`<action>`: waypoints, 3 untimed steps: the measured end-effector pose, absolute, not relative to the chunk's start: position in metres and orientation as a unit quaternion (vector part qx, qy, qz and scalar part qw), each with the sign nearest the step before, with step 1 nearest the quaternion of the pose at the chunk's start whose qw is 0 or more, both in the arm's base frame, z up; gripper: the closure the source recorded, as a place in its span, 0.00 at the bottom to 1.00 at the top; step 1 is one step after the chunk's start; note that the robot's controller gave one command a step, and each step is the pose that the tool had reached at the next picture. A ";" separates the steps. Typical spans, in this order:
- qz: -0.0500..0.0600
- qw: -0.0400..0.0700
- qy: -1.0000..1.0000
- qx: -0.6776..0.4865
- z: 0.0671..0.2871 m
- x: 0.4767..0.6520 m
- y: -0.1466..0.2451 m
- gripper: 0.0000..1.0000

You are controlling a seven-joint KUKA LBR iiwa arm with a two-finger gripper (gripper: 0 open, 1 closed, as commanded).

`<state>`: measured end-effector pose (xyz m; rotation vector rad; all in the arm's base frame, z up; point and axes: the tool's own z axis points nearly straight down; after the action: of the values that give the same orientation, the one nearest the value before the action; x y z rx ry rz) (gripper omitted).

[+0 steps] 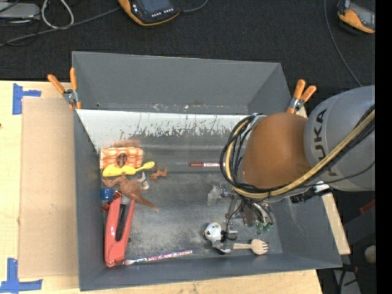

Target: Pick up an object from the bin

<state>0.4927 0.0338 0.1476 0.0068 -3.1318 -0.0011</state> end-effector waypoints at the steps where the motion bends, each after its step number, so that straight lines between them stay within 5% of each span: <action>1: 0.000 0.001 -1.000 0.002 0.151 0.495 0.034 0.00; 3: 0.000 0.002 -0.998 0.067 0.112 0.476 -0.026 0.00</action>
Offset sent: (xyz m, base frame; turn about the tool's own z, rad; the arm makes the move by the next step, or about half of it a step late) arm -0.0165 -0.0648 -0.0377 -0.1349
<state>0.4757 -0.0261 0.1118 0.2117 -3.1311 -0.0010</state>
